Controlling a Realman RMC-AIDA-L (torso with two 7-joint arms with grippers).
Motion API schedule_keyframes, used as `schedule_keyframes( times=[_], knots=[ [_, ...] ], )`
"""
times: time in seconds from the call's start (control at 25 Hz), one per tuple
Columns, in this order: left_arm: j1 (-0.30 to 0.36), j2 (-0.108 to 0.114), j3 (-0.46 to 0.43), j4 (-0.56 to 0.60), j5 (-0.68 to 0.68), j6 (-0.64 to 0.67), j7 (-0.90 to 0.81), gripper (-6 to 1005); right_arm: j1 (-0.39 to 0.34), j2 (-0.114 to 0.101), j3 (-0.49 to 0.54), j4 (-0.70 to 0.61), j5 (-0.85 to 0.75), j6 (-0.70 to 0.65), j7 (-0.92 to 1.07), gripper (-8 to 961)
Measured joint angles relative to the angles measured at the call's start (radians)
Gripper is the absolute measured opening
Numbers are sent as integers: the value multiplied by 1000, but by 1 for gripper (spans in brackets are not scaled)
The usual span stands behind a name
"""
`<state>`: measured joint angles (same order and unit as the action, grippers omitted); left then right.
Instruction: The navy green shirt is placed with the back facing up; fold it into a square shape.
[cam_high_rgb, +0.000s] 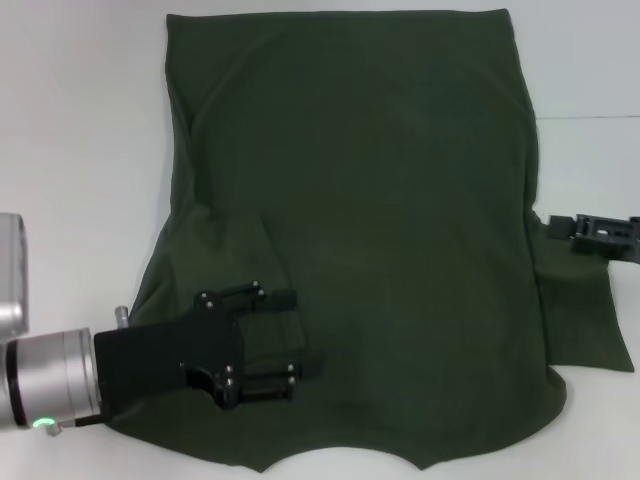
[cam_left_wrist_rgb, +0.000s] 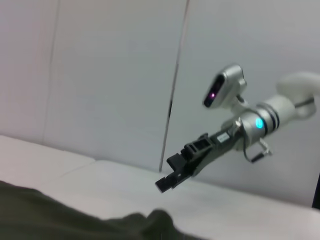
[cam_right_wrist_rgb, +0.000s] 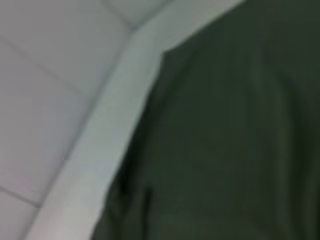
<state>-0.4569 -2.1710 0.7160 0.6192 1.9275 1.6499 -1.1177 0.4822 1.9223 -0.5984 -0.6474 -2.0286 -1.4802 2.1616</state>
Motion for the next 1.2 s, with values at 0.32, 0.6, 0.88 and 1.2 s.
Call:
schedule_keyframes(
  times=[0.32, 0.6, 0.88, 1.2],
  knots=[
    [-5, 0, 45, -2, 42, -126, 31, 816, -37, -5, 6, -23, -67, 93, 100, 906],
    [-11, 0, 47, -9, 42, -135, 32, 815, -40, 6, 9, -16, -98, 152, 104, 876],
    [-17, 0, 46, -15, 42, -137, 32, 815, -35, 26, -1, -13, -117, 206, 104, 845],
    [-17, 0, 44, -15, 40, -139, 27, 816, -19, 46, -9, 3, -139, 241, 86, 810]
  ],
)
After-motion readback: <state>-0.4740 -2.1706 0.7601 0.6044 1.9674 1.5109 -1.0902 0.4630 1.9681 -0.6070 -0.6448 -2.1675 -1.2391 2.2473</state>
